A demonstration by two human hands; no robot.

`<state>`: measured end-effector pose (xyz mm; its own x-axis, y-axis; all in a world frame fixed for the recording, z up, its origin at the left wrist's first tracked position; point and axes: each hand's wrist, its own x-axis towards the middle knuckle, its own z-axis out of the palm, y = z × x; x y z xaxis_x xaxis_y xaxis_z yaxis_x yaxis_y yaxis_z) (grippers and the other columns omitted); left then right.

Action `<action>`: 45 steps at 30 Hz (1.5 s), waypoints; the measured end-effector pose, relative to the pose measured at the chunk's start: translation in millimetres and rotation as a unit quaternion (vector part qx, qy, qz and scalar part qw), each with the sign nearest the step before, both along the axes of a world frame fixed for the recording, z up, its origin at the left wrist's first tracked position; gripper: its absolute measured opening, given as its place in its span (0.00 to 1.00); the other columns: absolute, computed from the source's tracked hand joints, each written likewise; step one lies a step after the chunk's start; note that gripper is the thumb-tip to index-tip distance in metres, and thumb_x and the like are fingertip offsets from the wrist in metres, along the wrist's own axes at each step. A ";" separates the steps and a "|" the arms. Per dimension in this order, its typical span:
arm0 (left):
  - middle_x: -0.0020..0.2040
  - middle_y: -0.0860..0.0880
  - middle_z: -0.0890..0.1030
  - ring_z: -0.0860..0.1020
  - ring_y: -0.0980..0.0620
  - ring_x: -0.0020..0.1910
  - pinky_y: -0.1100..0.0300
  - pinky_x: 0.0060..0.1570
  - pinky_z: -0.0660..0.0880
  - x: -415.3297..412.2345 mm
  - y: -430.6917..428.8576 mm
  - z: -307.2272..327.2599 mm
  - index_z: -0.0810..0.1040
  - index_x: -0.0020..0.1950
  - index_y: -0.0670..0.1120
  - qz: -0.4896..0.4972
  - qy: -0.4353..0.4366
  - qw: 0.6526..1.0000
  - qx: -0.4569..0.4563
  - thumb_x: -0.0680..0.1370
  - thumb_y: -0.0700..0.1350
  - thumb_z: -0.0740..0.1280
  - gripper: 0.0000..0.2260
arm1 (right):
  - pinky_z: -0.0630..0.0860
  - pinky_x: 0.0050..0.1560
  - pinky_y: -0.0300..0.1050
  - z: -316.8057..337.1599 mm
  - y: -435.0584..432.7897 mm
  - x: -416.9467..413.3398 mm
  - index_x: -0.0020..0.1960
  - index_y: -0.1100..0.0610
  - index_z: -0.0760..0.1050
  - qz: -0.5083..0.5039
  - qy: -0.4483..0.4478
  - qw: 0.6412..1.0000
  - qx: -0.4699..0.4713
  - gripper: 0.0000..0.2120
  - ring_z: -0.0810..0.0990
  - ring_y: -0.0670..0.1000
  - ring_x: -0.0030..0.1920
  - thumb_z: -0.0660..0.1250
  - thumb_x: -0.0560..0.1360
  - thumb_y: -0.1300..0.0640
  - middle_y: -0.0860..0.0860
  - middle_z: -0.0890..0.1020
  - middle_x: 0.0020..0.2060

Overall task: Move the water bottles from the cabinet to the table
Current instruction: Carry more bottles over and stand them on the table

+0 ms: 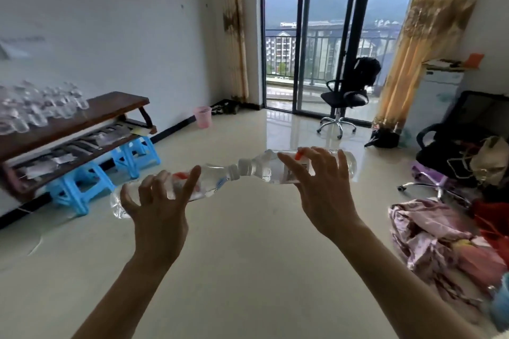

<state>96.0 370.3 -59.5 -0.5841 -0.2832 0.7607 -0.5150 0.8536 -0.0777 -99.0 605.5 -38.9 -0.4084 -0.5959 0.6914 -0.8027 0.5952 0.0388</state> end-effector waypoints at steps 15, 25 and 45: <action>0.63 0.35 0.76 0.75 0.33 0.61 0.28 0.63 0.64 35.4 -294.5 -17.6 0.64 0.77 0.55 0.222 0.012 0.975 -0.001 0.71 0.33 0.76 0.40 | 0.70 0.64 0.67 -5.5 -417.5 -39.0 0.75 0.44 0.61 0.257 -0.041 0.965 -0.012 0.41 0.74 0.63 0.63 0.78 0.71 0.62 0.58 0.75 0.64; 0.61 0.37 0.77 0.76 0.33 0.58 0.32 0.60 0.67 35.2 -518.0 4.8 0.74 0.72 0.49 0.243 0.041 0.969 0.004 0.69 0.33 0.77 0.34 | 0.71 0.64 0.68 11.9 -652.2 -51.4 0.72 0.46 0.67 0.291 -0.032 0.955 -0.045 0.38 0.75 0.63 0.61 0.79 0.69 0.62 0.57 0.77 0.62; 0.62 0.37 0.77 0.73 0.34 0.61 0.30 0.63 0.66 -104.0 -989.8 -3.5 0.74 0.74 0.50 0.309 0.012 0.951 0.005 0.70 0.34 0.75 0.33 | 0.67 0.67 0.65 1.0 -1185.6 -209.1 0.74 0.46 0.68 0.361 -0.058 0.930 -0.043 0.37 0.71 0.61 0.63 0.77 0.70 0.64 0.55 0.74 0.64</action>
